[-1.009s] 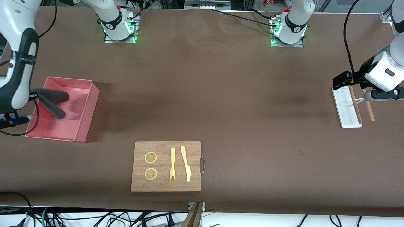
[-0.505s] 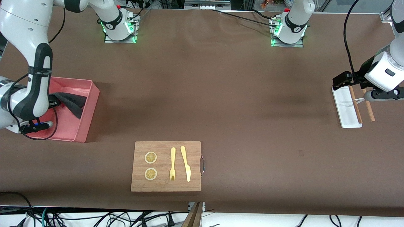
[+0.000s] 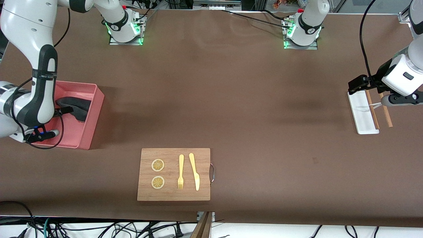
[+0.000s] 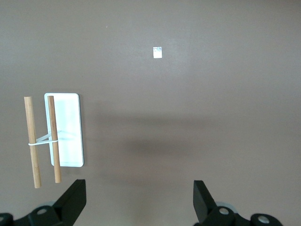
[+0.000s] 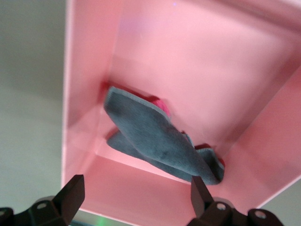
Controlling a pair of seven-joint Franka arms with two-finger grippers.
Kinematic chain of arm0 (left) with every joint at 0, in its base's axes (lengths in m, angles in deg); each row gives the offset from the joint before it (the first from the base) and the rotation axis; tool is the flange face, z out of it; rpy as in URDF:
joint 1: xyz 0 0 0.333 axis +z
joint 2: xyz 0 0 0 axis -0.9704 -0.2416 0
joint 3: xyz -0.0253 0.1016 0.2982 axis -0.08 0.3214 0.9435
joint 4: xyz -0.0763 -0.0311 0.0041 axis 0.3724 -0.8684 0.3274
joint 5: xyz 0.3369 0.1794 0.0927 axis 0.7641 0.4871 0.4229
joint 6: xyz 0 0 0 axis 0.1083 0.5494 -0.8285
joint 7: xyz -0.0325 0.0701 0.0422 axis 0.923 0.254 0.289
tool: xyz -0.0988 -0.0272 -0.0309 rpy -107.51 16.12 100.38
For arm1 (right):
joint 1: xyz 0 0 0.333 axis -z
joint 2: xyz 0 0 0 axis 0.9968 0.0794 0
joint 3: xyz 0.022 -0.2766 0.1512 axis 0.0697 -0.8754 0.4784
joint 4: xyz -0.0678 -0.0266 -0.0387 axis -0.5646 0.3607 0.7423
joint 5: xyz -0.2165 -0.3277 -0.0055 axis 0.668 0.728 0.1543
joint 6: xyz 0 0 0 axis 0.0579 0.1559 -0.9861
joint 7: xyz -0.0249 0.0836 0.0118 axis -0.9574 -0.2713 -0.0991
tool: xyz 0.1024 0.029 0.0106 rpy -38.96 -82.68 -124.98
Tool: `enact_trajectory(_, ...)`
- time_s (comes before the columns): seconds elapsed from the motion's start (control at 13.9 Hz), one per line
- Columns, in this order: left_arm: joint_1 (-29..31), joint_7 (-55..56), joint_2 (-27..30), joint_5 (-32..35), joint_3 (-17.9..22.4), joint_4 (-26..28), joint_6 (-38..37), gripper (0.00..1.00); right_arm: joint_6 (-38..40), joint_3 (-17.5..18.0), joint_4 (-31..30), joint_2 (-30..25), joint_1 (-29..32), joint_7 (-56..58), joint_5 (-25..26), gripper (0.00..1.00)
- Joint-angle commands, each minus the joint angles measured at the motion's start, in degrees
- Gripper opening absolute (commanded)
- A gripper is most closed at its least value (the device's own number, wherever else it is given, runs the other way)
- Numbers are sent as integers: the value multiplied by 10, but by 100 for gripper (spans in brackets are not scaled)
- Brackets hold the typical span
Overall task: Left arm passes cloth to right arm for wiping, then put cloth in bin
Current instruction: 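Lift the open right gripper up out of the bin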
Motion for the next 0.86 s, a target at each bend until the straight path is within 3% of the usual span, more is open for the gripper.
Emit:
enact_trajectory(0.0,-3,4,-7,8,-1,-17,-12,100,31,17,5,-58,1,-54,-4,100)
enact_trajectory(0.14,-3,4,-8,8,-1,-17,-12,100,65,58,5,-109,3,-118,41,100)
enact_trajectory(0.22,-3,4,-7,8,-1,-17,-12,100,81,96,5,-144,8,-173,77,100)
enact_trajectory(0.36,-3,4,-7,8,-1,-17,-12,100,114,199,5,-214,37,-292,146,100)
enact_trajectory(0.5,-3,4,-7,8,-1,-17,-12,100,123,295,5,-269,73,-402,166,100)
enact_trajectory(0.79,-3,4,-7,8,-1,-17,-12,100,116,375,-9,-353,122,-414,168,100)
